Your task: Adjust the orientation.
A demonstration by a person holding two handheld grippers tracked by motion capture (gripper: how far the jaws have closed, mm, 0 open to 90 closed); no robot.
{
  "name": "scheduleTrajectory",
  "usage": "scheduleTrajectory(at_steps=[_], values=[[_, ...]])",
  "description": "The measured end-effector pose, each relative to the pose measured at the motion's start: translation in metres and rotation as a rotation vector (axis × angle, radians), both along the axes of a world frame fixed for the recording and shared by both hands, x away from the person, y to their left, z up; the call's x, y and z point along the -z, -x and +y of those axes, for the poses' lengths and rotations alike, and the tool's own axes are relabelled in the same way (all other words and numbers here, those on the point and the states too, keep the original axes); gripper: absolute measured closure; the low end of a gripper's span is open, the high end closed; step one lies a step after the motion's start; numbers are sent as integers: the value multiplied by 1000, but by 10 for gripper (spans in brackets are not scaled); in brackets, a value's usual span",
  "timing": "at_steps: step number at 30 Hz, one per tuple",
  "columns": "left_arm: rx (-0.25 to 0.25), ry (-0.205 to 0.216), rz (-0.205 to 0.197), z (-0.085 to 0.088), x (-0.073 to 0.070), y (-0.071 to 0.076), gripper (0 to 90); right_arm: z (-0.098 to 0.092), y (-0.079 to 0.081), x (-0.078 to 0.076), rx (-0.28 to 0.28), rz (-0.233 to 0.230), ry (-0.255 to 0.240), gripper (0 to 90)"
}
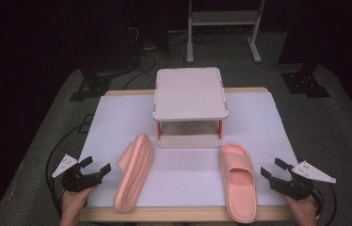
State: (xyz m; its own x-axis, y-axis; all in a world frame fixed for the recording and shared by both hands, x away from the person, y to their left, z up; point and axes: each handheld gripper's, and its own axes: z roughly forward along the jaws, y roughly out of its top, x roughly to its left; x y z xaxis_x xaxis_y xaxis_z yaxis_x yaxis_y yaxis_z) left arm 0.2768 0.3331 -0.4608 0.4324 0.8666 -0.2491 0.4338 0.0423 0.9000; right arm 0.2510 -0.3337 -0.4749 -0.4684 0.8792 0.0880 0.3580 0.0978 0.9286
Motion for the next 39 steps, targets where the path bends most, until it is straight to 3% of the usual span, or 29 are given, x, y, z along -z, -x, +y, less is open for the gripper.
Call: scheduleTrajectory(at_steps=[9, 15, 26, 28, 30, 31, 39], values=[[13, 0, 10, -1, 4, 2, 25, -2, 1, 0, 2, -8, -2, 279], [44, -29, 33, -4, 10, 9, 41, 1, 2, -2, 2, -19, 2, 277], [78, -73, 46, -15, 9, 7, 77, 2, 3, -3, -6, -29, 6, 275], [94, -87, 50, -19, 9, 5, 141, 2, 3, -4, -5, -31, 6, 275], [119, -72, 74, -21, 9, 3, 155, 3, 4, -4, -8, -33, 8, 275], [125, -88, 85, -23, 9, 0, 162, 5, 4, -4, -13, -35, 14, 275], [151, -90, 109, -29, 11, -10, 269, 6, 4, -4, -16, -37, 14, 274]])
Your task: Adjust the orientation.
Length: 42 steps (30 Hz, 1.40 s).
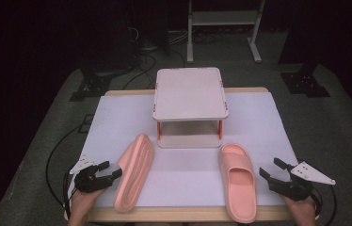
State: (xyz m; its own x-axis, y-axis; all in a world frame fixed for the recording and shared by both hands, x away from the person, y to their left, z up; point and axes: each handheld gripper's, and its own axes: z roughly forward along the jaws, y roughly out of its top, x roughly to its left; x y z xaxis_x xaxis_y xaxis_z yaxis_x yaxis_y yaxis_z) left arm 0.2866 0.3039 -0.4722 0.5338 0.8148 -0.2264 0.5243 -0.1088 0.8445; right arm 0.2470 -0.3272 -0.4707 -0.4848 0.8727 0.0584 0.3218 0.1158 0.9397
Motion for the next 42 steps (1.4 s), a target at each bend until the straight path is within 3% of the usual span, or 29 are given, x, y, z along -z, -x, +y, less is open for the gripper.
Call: scheduleTrajectory(at_steps=[12, 21, 28, 42], values=[[74, 5, 28, -23, -2, -15, 407, 2, -1, 1, -9, 5, 6, 272], [79, 31, 44, -24, -1, -17, 451, 2, -1, 1, -12, 6, 5, 272], [92, 60, 25, -26, -5, -13, 460, 3, -2, 1, -18, 5, 8, 272], [120, 61, -17, -39, -13, -10, 462, 3, -1, 1, -23, 4, 11, 272]])
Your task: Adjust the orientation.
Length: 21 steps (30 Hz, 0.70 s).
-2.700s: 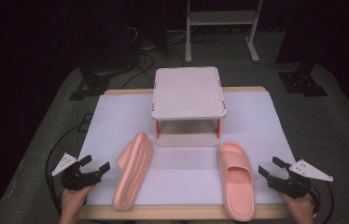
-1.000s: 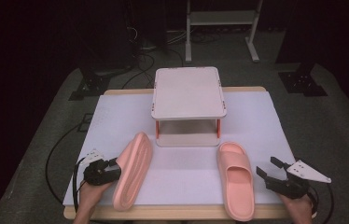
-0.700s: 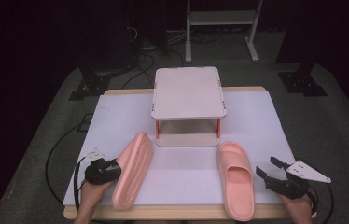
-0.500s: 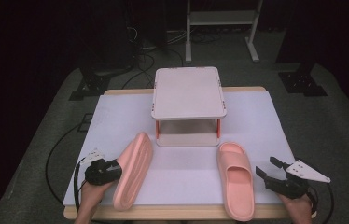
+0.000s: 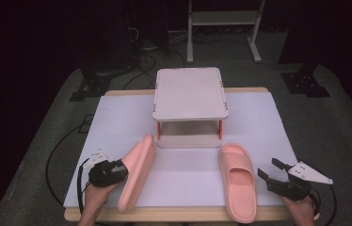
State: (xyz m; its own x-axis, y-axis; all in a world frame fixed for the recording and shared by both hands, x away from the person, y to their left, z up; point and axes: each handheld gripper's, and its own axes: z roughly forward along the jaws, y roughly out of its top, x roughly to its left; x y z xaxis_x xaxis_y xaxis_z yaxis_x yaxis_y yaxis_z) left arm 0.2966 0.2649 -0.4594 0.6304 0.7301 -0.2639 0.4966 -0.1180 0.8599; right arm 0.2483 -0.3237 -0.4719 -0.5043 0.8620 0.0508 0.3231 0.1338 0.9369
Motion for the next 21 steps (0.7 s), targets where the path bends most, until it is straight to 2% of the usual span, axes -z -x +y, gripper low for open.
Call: scheduleTrajectory(at_steps=[9, 13, 15, 16, 18, 21], values=[[12, 24, -27, -8, -6, 2, 462, 0, 1, -1, -2, -5, -6, 272], [18, 22, -38, -14, -9, 1, 461, -1, 2, -1, -2, -10, -8, 272], [19, 23, -39, -16, -9, 0, 455, -1, 2, -1, -3, -10, -9, 272], [36, 28, -30, -20, -8, -2, 440, -1, 2, -1, -5, -9, -8, 272], [44, 21, -30, -27, -7, -2, 442, -1, 2, -1, -7, -9, -8, 272], [61, 33, -26, -33, -6, -3, 437, -1, 2, -1, -8, -13, -7, 272]])
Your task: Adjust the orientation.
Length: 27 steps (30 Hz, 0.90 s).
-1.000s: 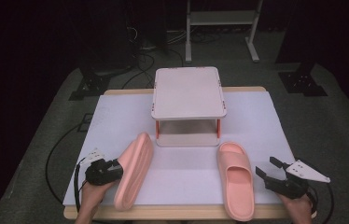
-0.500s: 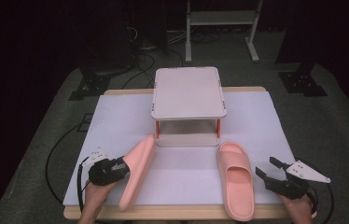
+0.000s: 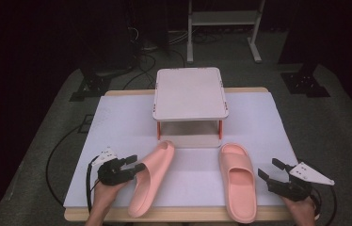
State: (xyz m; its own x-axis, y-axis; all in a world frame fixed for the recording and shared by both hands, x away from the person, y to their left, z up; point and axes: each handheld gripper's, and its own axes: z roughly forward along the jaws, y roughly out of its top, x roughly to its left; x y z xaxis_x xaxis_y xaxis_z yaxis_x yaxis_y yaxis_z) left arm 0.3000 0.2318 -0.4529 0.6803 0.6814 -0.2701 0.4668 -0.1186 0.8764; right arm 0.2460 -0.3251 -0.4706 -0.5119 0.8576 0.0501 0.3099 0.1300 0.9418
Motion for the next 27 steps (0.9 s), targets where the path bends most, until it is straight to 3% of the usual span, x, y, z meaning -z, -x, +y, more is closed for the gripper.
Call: scheduleTrajectory(at_steps=[6, 10, 27], values=[[35, -26, -5, -12, -1, 1, 415, -3, 3, -1, -9, -9, -10, 272], [59, -44, -22, -18, -1, 2, 405, -2, 4, -3, -47, -12, -32, 284], [120, -147, -57, -31, 1, 10, 341, 10, 10, -7, -157, -30, -32, 276]])
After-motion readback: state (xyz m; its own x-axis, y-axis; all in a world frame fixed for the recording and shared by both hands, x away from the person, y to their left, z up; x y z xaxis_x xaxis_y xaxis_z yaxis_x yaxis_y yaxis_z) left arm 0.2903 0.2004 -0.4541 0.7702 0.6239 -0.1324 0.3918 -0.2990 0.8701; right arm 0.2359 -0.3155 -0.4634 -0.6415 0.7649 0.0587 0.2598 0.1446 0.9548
